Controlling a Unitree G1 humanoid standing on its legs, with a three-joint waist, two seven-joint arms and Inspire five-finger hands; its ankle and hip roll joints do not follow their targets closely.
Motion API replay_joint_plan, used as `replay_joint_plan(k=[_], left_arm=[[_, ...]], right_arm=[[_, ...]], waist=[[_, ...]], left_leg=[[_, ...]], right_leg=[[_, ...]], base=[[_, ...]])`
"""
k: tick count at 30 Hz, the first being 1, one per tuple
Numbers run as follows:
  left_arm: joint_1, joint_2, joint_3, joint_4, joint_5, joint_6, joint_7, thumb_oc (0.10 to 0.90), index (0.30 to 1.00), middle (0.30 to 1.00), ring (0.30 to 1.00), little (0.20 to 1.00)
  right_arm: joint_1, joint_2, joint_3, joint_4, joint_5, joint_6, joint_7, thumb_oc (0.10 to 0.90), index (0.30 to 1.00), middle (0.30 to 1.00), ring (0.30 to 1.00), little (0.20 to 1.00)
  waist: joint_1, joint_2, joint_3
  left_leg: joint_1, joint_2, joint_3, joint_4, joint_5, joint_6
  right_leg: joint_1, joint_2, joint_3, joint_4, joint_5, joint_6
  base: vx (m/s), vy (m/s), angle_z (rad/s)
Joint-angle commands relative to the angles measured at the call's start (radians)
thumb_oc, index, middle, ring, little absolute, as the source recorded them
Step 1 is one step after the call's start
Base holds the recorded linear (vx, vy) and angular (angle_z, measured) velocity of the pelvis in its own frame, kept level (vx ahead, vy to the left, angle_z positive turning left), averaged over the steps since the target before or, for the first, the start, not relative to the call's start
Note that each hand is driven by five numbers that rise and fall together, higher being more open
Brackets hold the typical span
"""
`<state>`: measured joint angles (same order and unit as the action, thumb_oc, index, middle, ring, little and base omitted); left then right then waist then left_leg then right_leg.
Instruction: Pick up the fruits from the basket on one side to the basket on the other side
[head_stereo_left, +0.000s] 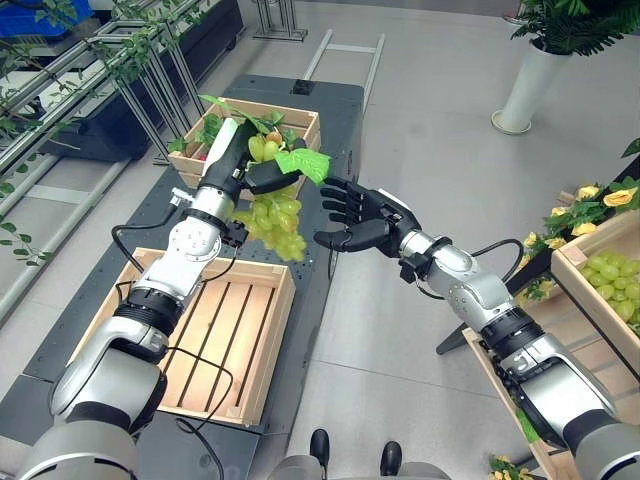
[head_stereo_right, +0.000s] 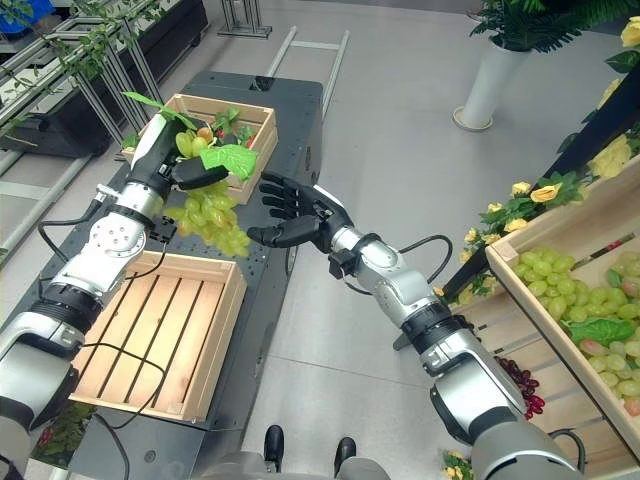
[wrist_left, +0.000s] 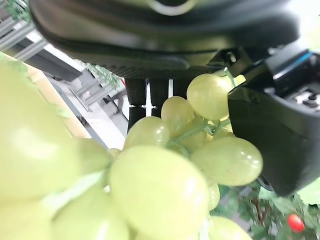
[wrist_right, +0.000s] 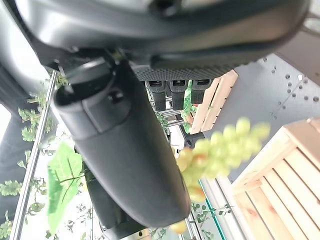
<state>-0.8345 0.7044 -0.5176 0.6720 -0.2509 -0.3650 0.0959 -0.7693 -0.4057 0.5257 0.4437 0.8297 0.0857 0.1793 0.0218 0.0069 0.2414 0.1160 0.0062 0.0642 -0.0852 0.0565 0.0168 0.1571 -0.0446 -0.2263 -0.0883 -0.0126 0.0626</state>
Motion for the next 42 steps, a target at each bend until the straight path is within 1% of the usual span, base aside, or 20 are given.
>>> replay_joint_plan(k=[1,7,11,13,20,23,25,26,27,29,30,36,37,38,39,40,42], left_arm=[[-0.195,-0.043,-0.013,0.019,-0.111,-0.108,0.012,0.4,0.3,0.3,0.3,0.3],[-0.221,-0.078,-0.037,-0.01,-0.127,-0.098,-0.015,0.4,0.3,0.3,0.3,0.3],[-0.231,-0.085,-0.047,-0.023,-0.151,-0.096,-0.032,0.4,0.3,0.3,0.3,0.3],[-0.238,-0.09,-0.052,-0.042,-0.161,-0.085,-0.034,0.4,0.3,0.3,0.3,0.3],[-0.254,-0.106,-0.065,-0.073,-0.174,-0.07,-0.048,0.4,0.3,0.3,0.3,0.3],[-0.258,-0.109,-0.07,-0.093,-0.187,-0.057,-0.053,0.4,0.3,0.3,0.3,0.3],[-0.257,-0.111,-0.072,-0.104,-0.19,-0.049,-0.054,0.4,0.3,0.3,0.3,0.3],[-0.256,-0.111,-0.072,-0.105,-0.19,-0.049,-0.054,0.4,0.3,0.3,0.3,0.3],[-0.254,-0.115,-0.072,-0.105,-0.189,-0.043,-0.056,0.4,0.3,0.3,0.3,0.3],[-0.252,-0.117,-0.071,-0.101,-0.197,-0.042,-0.062,0.4,0.3,0.3,0.3,0.3],[-0.245,-0.124,-0.068,-0.098,-0.204,-0.04,-0.066,0.4,0.3,0.3,0.3,0.3],[-0.231,-0.146,-0.061,-0.08,-0.208,-0.039,-0.085,0.4,0.3,0.3,0.3,0.3],[-0.23,-0.148,-0.06,-0.079,-0.203,-0.036,-0.083,0.4,0.3,0.3,0.3,0.3],[-0.229,-0.151,-0.059,-0.075,-0.196,-0.032,-0.079,0.4,0.3,0.3,0.3,0.3],[-0.227,-0.156,-0.057,-0.066,-0.191,-0.028,-0.073,0.4,0.3,0.3,0.3,0.3],[-0.225,-0.159,-0.055,-0.054,-0.186,-0.023,-0.069,0.4,0.3,0.3,0.3,0.3],[-0.224,-0.159,-0.053,-0.041,-0.185,-0.019,-0.064,0.4,0.3,0.3,0.3,0.3]], right_arm=[[-0.105,0.071,0.011,0.081,0.086,-0.06,-0.043,0.8,0.9,0.9,0.9,0.9],[-0.132,0.1,0.02,0.119,0.116,-0.028,-0.047,0.8,0.9,0.9,0.9,0.9],[-0.142,0.108,0.028,0.138,0.121,-0.019,-0.043,0.8,0.9,0.9,0.9,0.9],[-0.149,0.116,0.033,0.151,0.124,-0.018,-0.041,0.8,0.9,0.9,0.9,0.9],[-0.158,0.14,0.046,0.172,0.14,-0.003,-0.001,0.8,0.9,0.9,0.9,0.9],[-0.157,0.149,0.058,0.163,0.153,-0.018,0.03,0.8,0.9,0.9,0.9,0.9],[-0.156,0.155,0.063,0.144,0.191,-0.037,0.071,0.8,0.9,0.9,0.9,0.9],[-0.156,0.155,0.064,0.144,0.191,-0.037,0.071,0.8,0.9,0.9,0.9,0.9],[-0.156,0.164,0.066,0.127,0.226,-0.046,0.099,0.8,0.9,0.9,0.9,0.9],[-0.153,0.171,0.067,0.118,0.245,-0.058,0.118,0.8,0.9,0.9,0.9,0.9],[-0.15,0.182,0.066,0.098,0.274,-0.071,0.141,0.8,0.9,0.9,0.9,0.9],[-0.146,0.21,0.052,0.078,0.305,-0.143,0.128,0.8,0.9,0.9,0.9,0.9],[-0.146,0.213,0.047,0.076,0.301,-0.161,0.118,0.74,0.811,0.811,0.811,0.811],[-0.146,0.216,0.042,0.074,0.282,-0.183,0.101,0.555,0.533,0.533,0.533,0.533],[-0.148,0.219,0.04,0.074,0.251,-0.205,0.078,0.4,0.3,0.3,0.3,0.3],[-0.152,0.219,0.039,0.074,0.237,-0.22,0.055,0.4,0.3,0.3,0.3,0.3],[-0.155,0.22,0.038,0.077,0.251,-0.235,0.048,0.4,0.3,0.3,0.3,0.3]], waist=[[0.01,-0.001,-0.199],[0.012,-0.002,-0.204],[0.015,-0.002,-0.206],[0.017,-0.003,-0.207],[0.02,-0.004,-0.21],[0.022,-0.005,-0.211],[0.024,-0.005,-0.212],[0.024,-0.005,-0.212],[0.025,-0.006,-0.212],[0.025,-0.005,-0.213],[0.025,-0.005,-0.214],[0.024,-0.003,-0.218],[0.023,-0.002,-0.218],[0.022,-0.001,-0.219],[0.021,-0.001,-0.218],[0.019,0.0,-0.219],[0.017,0.0,-0.219]], left_leg=[[0.006,-0.061,-0.002,0.004,-0.102,-0.016],[0.008,-0.063,-0.001,0.004,-0.104,-0.013],[0.009,-0.063,-0.002,0.004,-0.105,-0.011],[0.011,-0.063,-0.002,0.004,-0.105,-0.011],[0.013,-0.063,-0.005,0.001,-0.104,-0.009],[0.013,-0.063,-0.008,0.001,-0.103,-0.009],[0.013,-0.062,-0.009,0.0,-0.102,-0.008],[0.013,-0.062,-0.009,0.0,-0.102,-0.008],[0.014,-0.063,-0.01,0.0,-0.102,-0.008],[0.015,-0.062,-0.01,-0.001,-0.103,-0.007],[0.014,-0.062,-0.012,0.0,-0.104,-0.007],[0.018,-0.06,-0.01,-0.001,-0.105,-0.006],[0.018,-0.06,-0.01,-0.002,-0.105,-0.006],[0.018,-0.06,-0.01,-0.002,-0.105,-0.006],[0.018,-0.059,-0.01,-0.002,-0.106,-0.005],[0.018,-0.058,-0.008,-0.002,-0.106,-0.005],[0.019,-0.057,-0.006,-0.002,-0.106,-0.006]], right_leg=[[-0.027,0.005,0.027,0.001,-0.003,-0.017],[-0.026,0.004,0.03,0.001,-0.005,-0.017],[-0.025,0.004,0.029,0.001,-0.006,-0.018],[-0.023,0.004,0.028,0.001,-0.008,-0.019],[-0.021,0.005,0.028,0.001,-0.01,-0.02],[-0.02,0.006,0.028,0.001,-0.01,-0.02],[-0.019,0.007,0.028,0.001,-0.012,-0.02],[-0.019,0.007,0.028,0.001,-0.012,-0.02],[-0.019,0.008,0.028,0.001,-0.012,-0.021],[-0.018,0.008,0.027,0.001,-0.013,-0.021],[-0.018,0.008,0.027,0.001,-0.015,-0.021],[-0.016,0.01,0.03,0.001,-0.016,-0.019],[-0.016,0.011,0.032,0.001,-0.016,-0.019],[-0.017,0.012,0.033,0.001,-0.016,-0.019],[-0.018,0.012,0.036,0.001,-0.015,-0.019],[-0.018,0.013,0.037,0.001,-0.015,-0.019],[-0.018,0.013,0.038,0.001,-0.015,-0.019]], base=[[0.0,0.0,0.0],[0.01,-0.001,0.0],[0.0,0.0,0.0],[0.0,0.0,0.0],[0.0,0.0,0.0],[0.0,0.0,0.0],[0.0,0.0,0.0],[0.0,0.0,0.0],[0.0,0.0,0.0],[0.0,0.0,0.0],[0.0,0.0,0.0],[0.0,0.0,0.0],[0.0,0.0,0.0],[0.0,0.0,0.0],[0.0,0.0,0.0],[0.0,0.0,0.0],[0.0,0.0,0.0]])
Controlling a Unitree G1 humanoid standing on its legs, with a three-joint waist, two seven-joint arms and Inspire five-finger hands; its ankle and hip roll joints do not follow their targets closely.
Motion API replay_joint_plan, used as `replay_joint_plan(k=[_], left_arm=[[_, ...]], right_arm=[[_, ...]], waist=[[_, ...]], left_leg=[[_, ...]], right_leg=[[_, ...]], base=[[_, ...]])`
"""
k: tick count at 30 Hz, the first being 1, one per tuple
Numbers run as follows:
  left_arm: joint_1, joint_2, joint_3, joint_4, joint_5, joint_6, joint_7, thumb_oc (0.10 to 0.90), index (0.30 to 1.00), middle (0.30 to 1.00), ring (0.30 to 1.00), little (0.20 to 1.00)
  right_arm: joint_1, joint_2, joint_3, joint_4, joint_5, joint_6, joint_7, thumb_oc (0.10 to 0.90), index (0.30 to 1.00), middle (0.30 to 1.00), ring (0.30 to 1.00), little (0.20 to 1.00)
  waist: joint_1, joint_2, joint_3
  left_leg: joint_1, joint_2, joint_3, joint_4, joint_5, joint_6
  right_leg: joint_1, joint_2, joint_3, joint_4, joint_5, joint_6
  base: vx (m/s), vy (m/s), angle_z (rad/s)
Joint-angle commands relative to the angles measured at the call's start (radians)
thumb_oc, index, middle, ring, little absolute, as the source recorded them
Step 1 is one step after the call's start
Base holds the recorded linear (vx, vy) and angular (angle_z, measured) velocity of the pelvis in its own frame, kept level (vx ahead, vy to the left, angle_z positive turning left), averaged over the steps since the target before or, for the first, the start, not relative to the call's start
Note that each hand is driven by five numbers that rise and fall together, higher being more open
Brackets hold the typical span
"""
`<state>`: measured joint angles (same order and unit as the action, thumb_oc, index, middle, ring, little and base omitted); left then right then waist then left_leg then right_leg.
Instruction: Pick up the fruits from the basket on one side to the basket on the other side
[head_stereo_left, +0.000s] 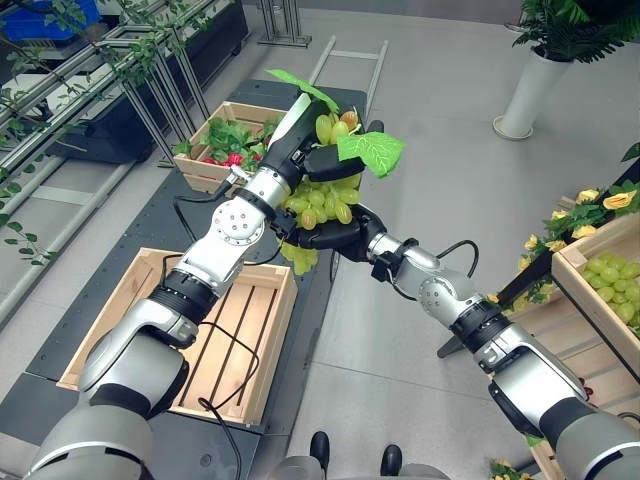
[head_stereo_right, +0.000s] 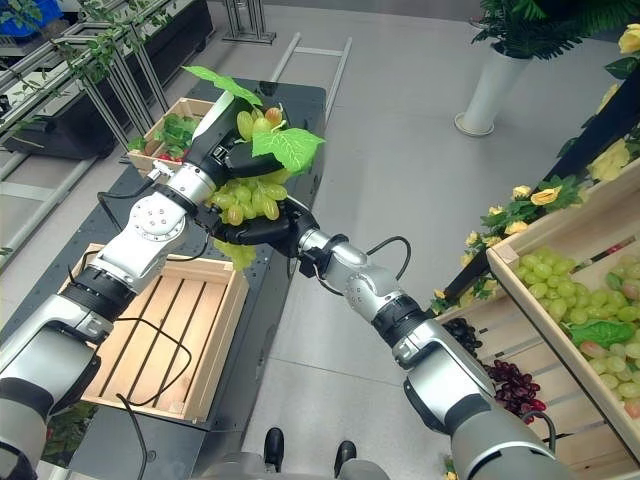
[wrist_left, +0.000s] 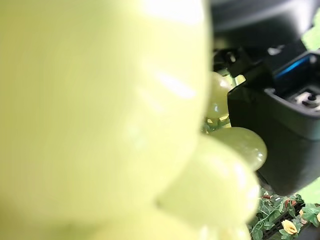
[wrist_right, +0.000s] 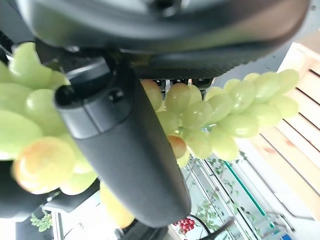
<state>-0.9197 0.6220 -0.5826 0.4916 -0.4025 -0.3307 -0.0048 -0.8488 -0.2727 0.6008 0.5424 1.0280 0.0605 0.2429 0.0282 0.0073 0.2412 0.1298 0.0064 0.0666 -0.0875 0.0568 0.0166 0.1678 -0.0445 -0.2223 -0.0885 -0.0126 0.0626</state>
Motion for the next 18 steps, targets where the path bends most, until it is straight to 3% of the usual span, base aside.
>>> replay_joint_plan(k=[1,3,5,8,9,18], left_arm=[[-0.137,-0.077,0.013,0.142,-0.033,-0.052,0.038,0.4,0.3,0.3,0.3,0.3],[-0.124,-0.071,0.026,0.164,-0.029,-0.053,0.035,0.4,0.3,0.3,0.3,0.3],[-0.112,-0.068,0.031,0.177,-0.025,-0.047,0.029,0.456,0.385,0.385,0.385,0.385],[-0.088,-0.057,0.048,0.195,-0.025,-0.025,0.037,0.621,0.632,0.632,0.632,0.632],[-0.077,-0.052,0.056,0.208,-0.024,-0.019,0.031,0.8,0.9,0.9,0.9,0.9],[0.013,-0.008,0.156,0.268,0.018,-0.015,0.102,0.8,0.9,0.9,0.9,0.9]], right_arm=[[-0.074,0.088,-0.038,-0.023,0.054,-0.215,-0.019,0.4,0.3,0.3,0.3,0.3],[-0.065,0.087,-0.049,-0.021,0.051,-0.231,-0.03,0.4,0.3,0.3,0.3,0.3],[-0.059,0.087,-0.055,-0.016,0.041,-0.238,-0.038,0.4,0.3,0.3,0.3,0.3],[-0.044,0.078,-0.062,-0.007,0.026,-0.247,-0.053,0.4,0.3,0.3,0.3,0.3],[-0.038,0.075,-0.062,-0.009,0.027,-0.25,-0.058,0.4,0.3,0.3,0.3,0.3],[0.016,0.028,-0.097,-0.006,-0.005,-0.247,-0.053,0.4,0.3,0.3,0.3,0.3]], waist=[[0.011,0.0,-0.219],[0.008,0.002,-0.218],[0.008,0.002,-0.217],[0.006,0.004,-0.216],[0.004,0.005,-0.214],[-0.019,0.009,-0.21]], left_leg=[[0.005,-0.056,-0.008,0.0,-0.106,-0.006],[0.006,-0.055,-0.005,0.0,-0.106,-0.006],[0.006,-0.053,-0.002,0.0,-0.106,-0.005],[0.006,-0.05,0.004,0.0,-0.106,-0.006],[0.006,-0.048,0.008,0.0,-0.104,-0.007],[0.014,-0.038,0.033,0.0,-0.109,-0.011]], right_leg=[[-0.029,0.013,0.035,0.001,-0.015,-0.019],[-0.028,0.014,0.037,0.001,-0.014,-0.02],[-0.029,0.014,0.038,0.001,-0.013,-0.02],[-0.03,0.014,0.042,0.001,-0.011,-0.019],[-0.031,0.015,0.043,0.001,-0.009,-0.019],[-0.037,0.022,0.07,0.001,0.0,-0.019]], base=[[0.0,0.0,0.0],[0.0,0.0,0.0],[0.0,0.0,0.0],[-0.01,0.003,-0.02],[-0.01,0.011,-0.05],[0.01,0.034,-0.08]])
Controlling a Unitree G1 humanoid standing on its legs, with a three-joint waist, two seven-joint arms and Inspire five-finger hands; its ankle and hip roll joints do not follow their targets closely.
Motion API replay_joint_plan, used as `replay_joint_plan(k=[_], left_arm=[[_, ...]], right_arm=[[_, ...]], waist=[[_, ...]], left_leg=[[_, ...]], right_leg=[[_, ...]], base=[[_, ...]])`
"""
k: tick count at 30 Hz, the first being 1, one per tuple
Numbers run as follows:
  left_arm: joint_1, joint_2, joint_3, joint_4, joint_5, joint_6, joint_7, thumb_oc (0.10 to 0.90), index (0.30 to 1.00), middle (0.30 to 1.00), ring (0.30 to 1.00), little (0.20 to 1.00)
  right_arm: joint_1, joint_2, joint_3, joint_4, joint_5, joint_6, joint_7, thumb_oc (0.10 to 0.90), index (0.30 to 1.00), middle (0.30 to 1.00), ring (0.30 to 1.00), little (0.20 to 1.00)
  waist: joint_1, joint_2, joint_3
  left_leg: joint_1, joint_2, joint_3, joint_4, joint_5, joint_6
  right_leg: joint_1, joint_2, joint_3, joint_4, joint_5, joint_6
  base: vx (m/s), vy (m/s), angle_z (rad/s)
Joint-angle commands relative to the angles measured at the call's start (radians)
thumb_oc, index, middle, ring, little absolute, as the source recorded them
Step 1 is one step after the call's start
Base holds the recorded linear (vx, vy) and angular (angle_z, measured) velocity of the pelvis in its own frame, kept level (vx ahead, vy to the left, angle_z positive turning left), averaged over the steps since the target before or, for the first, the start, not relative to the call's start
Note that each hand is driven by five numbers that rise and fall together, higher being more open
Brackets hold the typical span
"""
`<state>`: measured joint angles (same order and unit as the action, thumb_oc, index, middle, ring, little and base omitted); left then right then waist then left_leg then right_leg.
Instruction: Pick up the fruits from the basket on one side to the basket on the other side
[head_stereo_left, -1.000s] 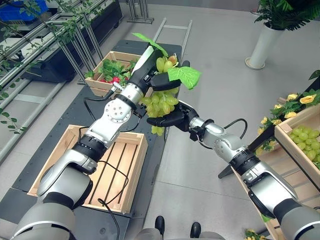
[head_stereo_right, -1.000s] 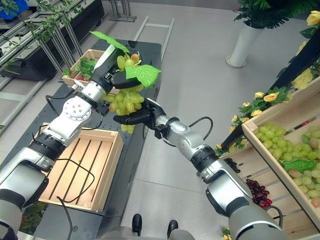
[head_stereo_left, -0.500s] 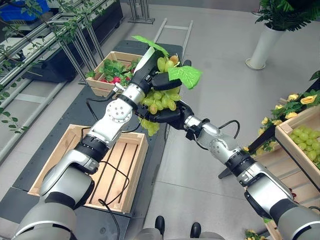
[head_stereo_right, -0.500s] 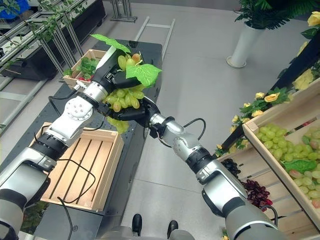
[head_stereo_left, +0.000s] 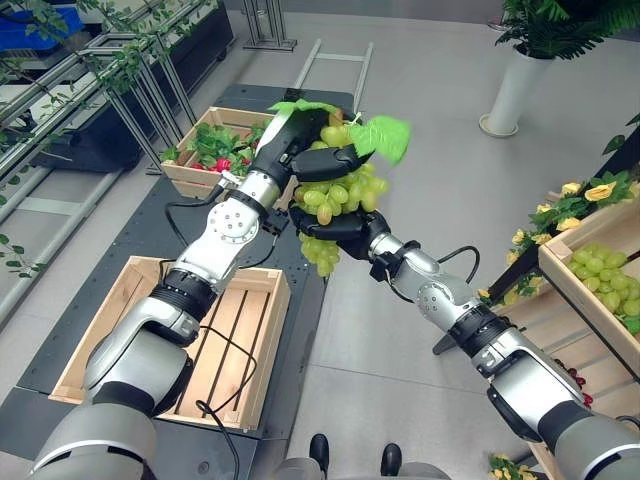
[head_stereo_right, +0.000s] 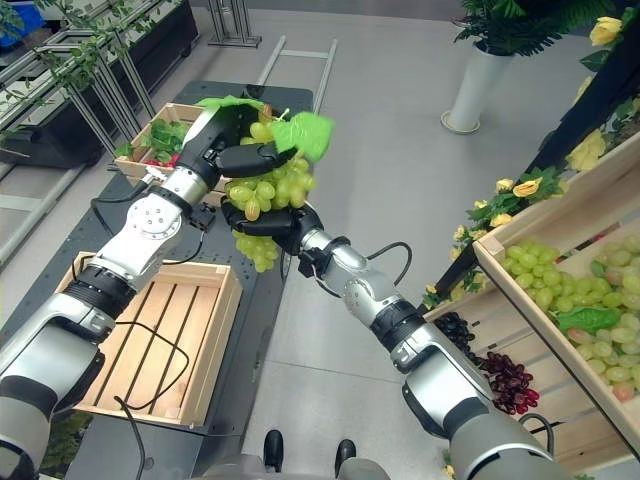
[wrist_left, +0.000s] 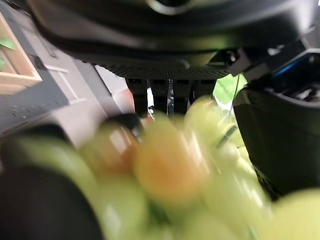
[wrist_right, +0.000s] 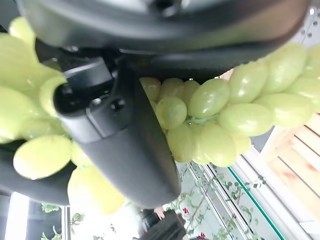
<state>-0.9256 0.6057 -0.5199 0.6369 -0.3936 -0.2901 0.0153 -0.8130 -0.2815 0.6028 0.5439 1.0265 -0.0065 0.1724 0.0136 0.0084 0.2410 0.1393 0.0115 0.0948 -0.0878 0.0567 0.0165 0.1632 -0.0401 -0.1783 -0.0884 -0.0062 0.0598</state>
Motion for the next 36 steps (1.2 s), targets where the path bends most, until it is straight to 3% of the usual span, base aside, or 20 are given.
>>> replay_joint_plan(k=[1,11,19,21,23,25,30,36], left_arm=[[0.041,0.014,0.11,0.118,0.011,-0.052,0.103,0.8,0.9,0.9,0.9,0.9],[0.214,0.063,0.244,0.081,0.018,-0.076,0.187,0.8,0.9,0.9,0.9,0.9],[0.331,0.062,0.313,0.051,0.005,-0.068,0.161,0.8,0.9,0.9,0.9,0.9],[0.369,0.047,0.328,0.038,-0.003,-0.067,0.16,0.8,0.9,0.9,0.9,0.9],[0.414,0.026,0.341,0.023,-0.006,-0.068,0.159,0.8,0.9,0.9,0.9,0.9],[0.443,0.003,0.34,0.016,-0.009,-0.063,0.153,0.8,0.9,0.9,0.9,0.9],[0.531,-0.074,0.323,-0.006,0.0,-0.067,0.126,0.8,0.9,0.9,0.9,0.9],[0.615,-0.161,0.291,0.03,-0.006,-0.094,0.131,0.8,0.9,0.9,0.9,0.9]], right_arm=[[-0.008,0.025,-0.106,-0.012,-0.019,-0.172,0.015,0.4,0.3,0.3,0.3,0.3],[0.09,-0.114,-0.192,-0.023,-0.098,-0.121,0.015,0.4,0.3,0.3,0.3,0.3],[0.2,-0.233,-0.257,-0.046,-0.3,-0.073,0.054,0.4,0.3,0.3,0.3,0.3],[0.229,-0.263,-0.26,-0.079,-0.369,-0.05,0.068,0.4,0.3,0.3,0.3,0.3],[0.27,-0.283,-0.277,-0.148,-0.302,0.035,0.09,0.4,0.3,0.3,0.3,0.3],[0.307,-0.277,-0.301,-0.202,-0.296,0.074,0.129,0.4,0.3,0.3,0.3,0.3],[0.39,-0.282,-0.32,-0.368,-0.342,0.121,0.218,0.4,0.3,0.3,0.3,0.3],[0.48,-0.358,-0.342,-0.618,-0.397,0.189,0.342,0.4,0.3,0.3,0.3,0.3]], waist=[[-0.007,0.007,-0.208],[-0.024,-0.006,-0.192],[-0.05,-0.02,-0.18],[-0.058,-0.026,-0.176],[-0.067,-0.032,-0.171],[-0.077,-0.038,-0.167],[-0.096,-0.05,-0.159],[-0.132,-0.064,-0.145]], left_leg=[[0.006,-0.042,0.008,0.001,-0.108,-0.012],[0.016,-0.036,0.031,0.001,-0.117,-0.012],[0.027,-0.034,0.049,0.001,-0.128,-0.01],[0.029,-0.034,0.052,0.001,-0.13,-0.008],[0.031,-0.034,0.056,0.001,-0.132,-0.006],[0.033,-0.035,0.061,0.001,-0.134,-0.004],[0.032,-0.037,0.073,0.001,-0.136,0.002],[0.028,-0.037,0.112,0.001,-0.136,0.011]], right_leg=[[-0.032,0.018,0.031,0.001,-0.005,-0.015],[-0.037,0.023,0.056,0.001,0.006,-0.011],[-0.036,0.031,0.084,0.001,0.01,-0.008],[-0.039,0.034,0.095,0.001,0.012,-0.007],[-0.041,0.037,0.109,0.001,0.015,-0.005],[-0.042,0.041,0.122,0.001,0.017,-0.004],[-0.056,0.046,0.152,0.001,0.028,0.002],[-0.081,0.049,0.196,0.001,0.052,0.015]], base=[[0.03,0.05,-0.12],[0.02,0.038,-0.07],[0.02,0.038,-0.11],[0.01,0.014,-0.05],[0.0,0.008,-0.14],[0.0,0.001,-0.15],[0.0,0.005,-0.11],[0.0,0.04,-0.28]])
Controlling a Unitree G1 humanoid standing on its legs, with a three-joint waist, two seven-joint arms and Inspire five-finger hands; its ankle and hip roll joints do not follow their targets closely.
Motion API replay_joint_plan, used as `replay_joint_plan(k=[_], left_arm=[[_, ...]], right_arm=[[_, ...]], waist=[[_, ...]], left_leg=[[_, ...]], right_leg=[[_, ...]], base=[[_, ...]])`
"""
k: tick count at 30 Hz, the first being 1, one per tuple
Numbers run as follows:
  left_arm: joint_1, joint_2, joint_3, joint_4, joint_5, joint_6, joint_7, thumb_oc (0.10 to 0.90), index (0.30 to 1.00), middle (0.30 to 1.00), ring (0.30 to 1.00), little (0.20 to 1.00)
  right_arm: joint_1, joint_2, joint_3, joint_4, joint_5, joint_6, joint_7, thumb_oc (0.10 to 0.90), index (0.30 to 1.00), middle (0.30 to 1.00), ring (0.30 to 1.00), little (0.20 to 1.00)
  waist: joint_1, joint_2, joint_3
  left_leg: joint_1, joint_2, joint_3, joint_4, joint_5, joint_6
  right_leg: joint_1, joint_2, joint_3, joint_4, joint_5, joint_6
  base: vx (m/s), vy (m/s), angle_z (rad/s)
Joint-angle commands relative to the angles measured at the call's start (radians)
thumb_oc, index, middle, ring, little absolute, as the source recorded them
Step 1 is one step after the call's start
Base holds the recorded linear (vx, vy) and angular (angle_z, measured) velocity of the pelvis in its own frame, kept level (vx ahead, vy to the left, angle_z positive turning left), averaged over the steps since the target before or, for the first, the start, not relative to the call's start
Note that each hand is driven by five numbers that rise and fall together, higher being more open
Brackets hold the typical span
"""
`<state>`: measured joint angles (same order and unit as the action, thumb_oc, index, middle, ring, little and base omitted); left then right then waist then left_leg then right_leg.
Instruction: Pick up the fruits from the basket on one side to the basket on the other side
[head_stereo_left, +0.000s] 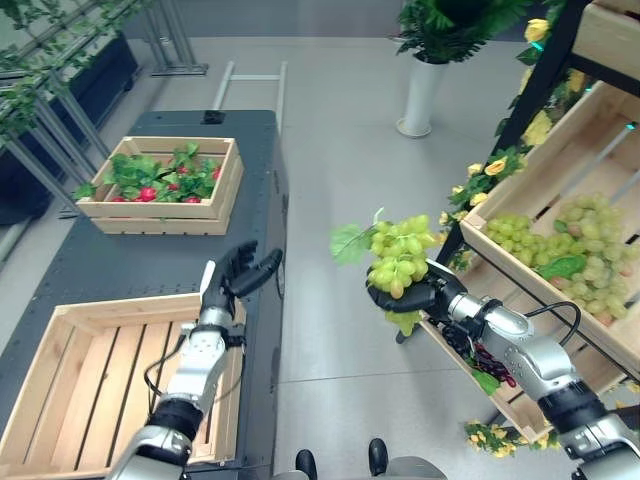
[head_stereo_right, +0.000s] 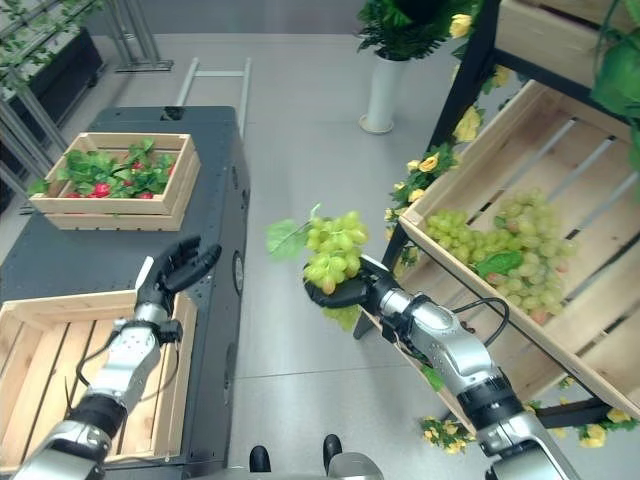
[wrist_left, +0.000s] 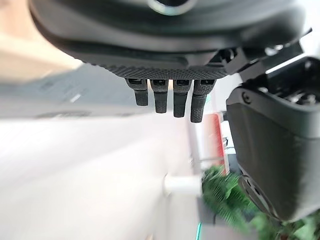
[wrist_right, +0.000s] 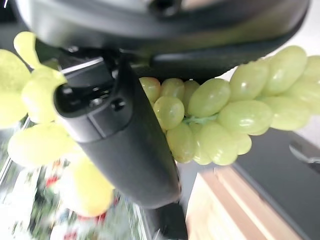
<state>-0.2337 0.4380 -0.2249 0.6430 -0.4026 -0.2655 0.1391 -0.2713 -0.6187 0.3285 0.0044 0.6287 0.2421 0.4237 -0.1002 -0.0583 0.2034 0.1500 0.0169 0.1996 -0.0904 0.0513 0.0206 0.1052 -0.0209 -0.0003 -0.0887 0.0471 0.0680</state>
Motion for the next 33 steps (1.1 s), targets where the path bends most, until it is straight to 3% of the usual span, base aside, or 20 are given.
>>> replay_joint_plan(k=[1,9,17,23,26,33], left_arm=[[-0.064,-0.01,-0.01,0.043,-0.007,-0.127,0.011,0.8,0.9,0.9,0.9,0.9],[0.006,-0.062,-0.001,0.119,-0.016,-0.139,-0.008,0.8,0.9,0.9,0.9,0.9],[0.029,-0.047,0.03,0.185,-0.034,-0.16,-0.021,0.8,0.9,0.9,0.9,0.9],[0.02,-0.049,0.02,0.218,-0.023,-0.171,-0.025,0.8,0.9,0.9,0.9,0.9],[0.012,-0.041,0.013,0.227,-0.015,-0.164,-0.039,0.8,0.9,0.9,0.9,0.9],[0.005,-0.028,-0.002,0.241,-0.011,-0.151,-0.06,0.8,0.9,0.9,0.9,0.9]], right_arm=[[-0.039,-0.045,-0.084,-0.128,0.0,-0.048,0.114,0.4,0.3,0.3,0.3,0.3],[0.122,-0.12,-0.243,-0.292,0.085,-0.014,0.152,0.4,0.3,0.3,0.3,0.3],[0.245,-0.206,-0.469,-0.356,0.131,-0.089,0.101,0.4,0.3,0.3,0.3,0.3],[0.262,-0.284,-0.573,-0.371,0.144,-0.104,0.091,0.4,0.3,0.3,0.3,0.3],[0.253,-0.327,-0.611,-0.341,0.118,-0.147,0.048,0.4,0.3,0.3,0.3,0.3],[0.149,-0.421,-0.646,-0.209,0.08,-0.211,-0.073,0.4,0.3,0.3,0.3,0.3]], waist=[[-0.031,-0.002,-0.104],[-0.091,-0.015,-0.094],[-0.161,-0.02,-0.084],[-0.204,-0.015,-0.099],[-0.217,-0.015,-0.105],[-0.215,-0.014,-0.121]], left_leg=[[0.019,-0.042,0.021,0.003,-0.132,0.009],[0.023,-0.037,0.083,0.003,-0.138,0.014],[0.026,-0.031,0.132,0.003,-0.149,0.018],[0.038,-0.028,0.148,0.006,-0.177,0.019],[0.042,-0.028,0.156,0.012,-0.185,0.021],[0.039,-0.029,0.162,0.024,-0.201,0.025]], right_leg=[[-0.028,0.031,0.03,0.001,0.004,0.01],[-0.052,0.045,0.085,0.001,0.02,0.017],[-0.071,0.068,0.141,0.002,0.027,0.021],[-0.068,0.082,0.166,0.004,0.012,0.029],[-0.066,0.089,0.183,0.005,0.012,0.029],[-0.067,0.093,0.193,0.004,0.01,0.034]], base=[[0.0,0.06,-0.19],[0.0,0.041,-0.25],[-0.02,0.026,-0.25],[0.03,0.058,-0.17],[0.02,0.031,-0.1],[0.02,0.019,-0.1]])
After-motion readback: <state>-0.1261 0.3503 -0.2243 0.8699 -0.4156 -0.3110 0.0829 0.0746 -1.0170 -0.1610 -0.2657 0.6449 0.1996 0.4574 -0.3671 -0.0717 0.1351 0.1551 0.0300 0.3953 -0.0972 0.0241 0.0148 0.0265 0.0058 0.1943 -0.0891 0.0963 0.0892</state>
